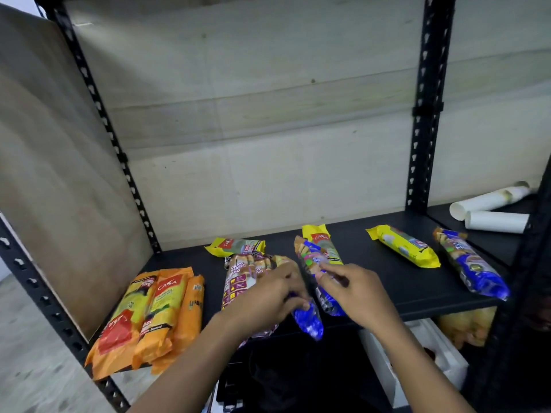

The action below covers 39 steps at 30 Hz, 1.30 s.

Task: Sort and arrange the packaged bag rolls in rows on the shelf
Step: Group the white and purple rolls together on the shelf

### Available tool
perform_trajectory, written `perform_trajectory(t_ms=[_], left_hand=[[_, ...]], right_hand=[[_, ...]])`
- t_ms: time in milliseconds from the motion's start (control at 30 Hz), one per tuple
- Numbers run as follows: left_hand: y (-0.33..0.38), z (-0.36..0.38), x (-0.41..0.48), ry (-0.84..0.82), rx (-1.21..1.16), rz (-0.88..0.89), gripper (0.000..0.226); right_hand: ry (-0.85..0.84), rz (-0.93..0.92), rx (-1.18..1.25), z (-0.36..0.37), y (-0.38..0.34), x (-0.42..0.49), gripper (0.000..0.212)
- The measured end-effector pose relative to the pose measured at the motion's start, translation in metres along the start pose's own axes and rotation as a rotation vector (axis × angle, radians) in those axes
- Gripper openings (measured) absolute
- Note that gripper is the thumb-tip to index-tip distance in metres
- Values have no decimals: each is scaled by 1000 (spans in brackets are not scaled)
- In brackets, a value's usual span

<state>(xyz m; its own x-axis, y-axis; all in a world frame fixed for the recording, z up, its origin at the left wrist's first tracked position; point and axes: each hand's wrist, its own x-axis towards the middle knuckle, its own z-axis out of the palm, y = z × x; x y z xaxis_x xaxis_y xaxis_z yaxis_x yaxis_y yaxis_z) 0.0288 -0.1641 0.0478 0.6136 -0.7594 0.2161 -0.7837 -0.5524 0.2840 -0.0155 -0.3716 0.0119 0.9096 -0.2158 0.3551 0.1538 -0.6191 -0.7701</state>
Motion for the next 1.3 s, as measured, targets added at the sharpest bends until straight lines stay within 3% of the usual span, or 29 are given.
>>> perform_trajectory(t_ms=[367, 600, 800, 967, 1100, 1200, 1300], left_hand=[[0, -6, -20, -93, 230, -130, 22], [10, 8, -30, -179, 274, -256, 61], [1, 18, -25, -114, 331, -253, 58], [-5, 0, -19, -5, 132, -256, 57], [-45, -23, 10, 200, 29, -317, 38], [-90, -32, 33, 305, 37, -395, 22], [-124, -37, 54, 303, 32, -468, 18]], right_hand=[[-12, 16, -149, 50, 3, -1, 45], [-54, 51, -89, 51, 4, 1, 39], [-86, 54, -31, 48, 9, 4, 36], [-22, 23, -129, 37, 13, 15, 40], [122, -3, -188, 23, 9, 42, 30], [82, 22, -261, 19, 10, 62, 29], [40, 80, -309, 21, 14, 77, 38]])
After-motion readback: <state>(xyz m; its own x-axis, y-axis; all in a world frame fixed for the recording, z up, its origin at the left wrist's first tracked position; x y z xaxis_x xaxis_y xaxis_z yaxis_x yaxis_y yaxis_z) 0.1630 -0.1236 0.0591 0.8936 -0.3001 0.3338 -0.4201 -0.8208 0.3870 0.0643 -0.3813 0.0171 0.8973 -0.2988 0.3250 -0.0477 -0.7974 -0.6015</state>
